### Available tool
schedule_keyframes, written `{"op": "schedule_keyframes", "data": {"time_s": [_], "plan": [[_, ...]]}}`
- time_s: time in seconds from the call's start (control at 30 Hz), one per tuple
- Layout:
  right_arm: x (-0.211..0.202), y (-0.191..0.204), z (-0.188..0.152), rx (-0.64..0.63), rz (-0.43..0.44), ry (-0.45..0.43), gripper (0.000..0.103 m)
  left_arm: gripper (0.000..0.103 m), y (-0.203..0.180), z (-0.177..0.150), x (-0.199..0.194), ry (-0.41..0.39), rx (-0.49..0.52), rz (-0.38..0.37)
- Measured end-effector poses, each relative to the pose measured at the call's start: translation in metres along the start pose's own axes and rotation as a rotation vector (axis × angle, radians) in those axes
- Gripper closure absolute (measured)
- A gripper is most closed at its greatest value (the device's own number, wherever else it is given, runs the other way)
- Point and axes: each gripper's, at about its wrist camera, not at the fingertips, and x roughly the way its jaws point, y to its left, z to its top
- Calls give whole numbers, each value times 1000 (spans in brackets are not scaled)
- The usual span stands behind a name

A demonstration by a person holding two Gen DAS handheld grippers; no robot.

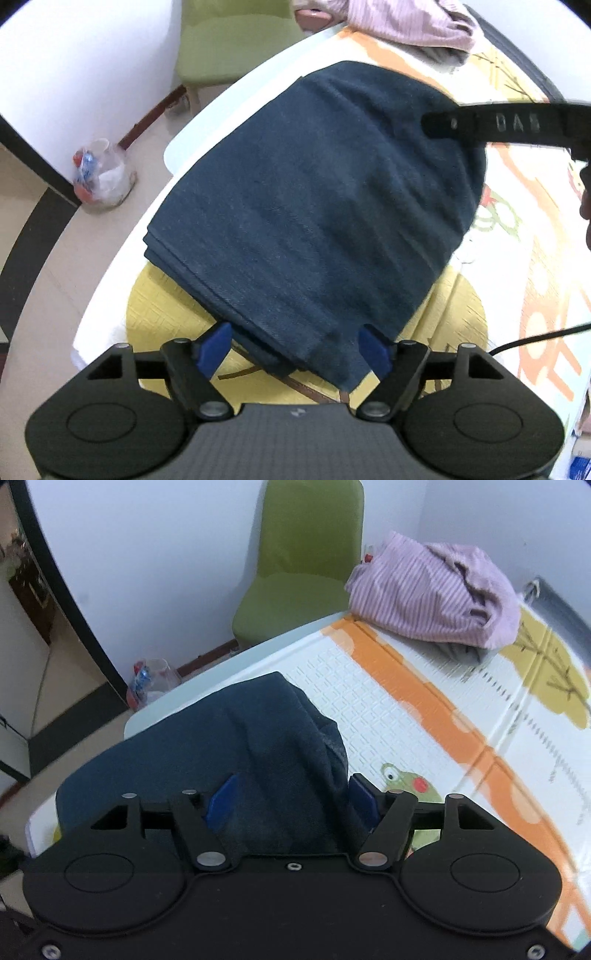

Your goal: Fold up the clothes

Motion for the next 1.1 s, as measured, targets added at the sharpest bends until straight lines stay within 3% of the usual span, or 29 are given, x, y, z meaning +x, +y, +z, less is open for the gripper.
{"op": "schedule_keyframes", "data": {"time_s": [0.3, 0.43, 0.67, 0.83, 0.97, 1.1], "plan": [[-43, 30, -34, -24, 40, 85, 33, 20, 0, -11, -16, -6, 116, 33], [-53, 41, -56, -5, 21, 141, 26, 20, 3, -21, -19, -2, 162, 46], [-62, 50, -95, 37, 48, 203, 25, 20, 3, -36, -20, 17, 223, 50], [-67, 53, -108, 71, 56, 200, 25, 20, 0, -44, -18, 26, 261, 49], [-66, 46, -102, 85, 40, 161, 25, 20, 2, -42, -19, 12, 227, 34], [-69, 28, -85, 104, 42, 102, 35, 21, 2, -34, -25, -20, 195, 8]]}}
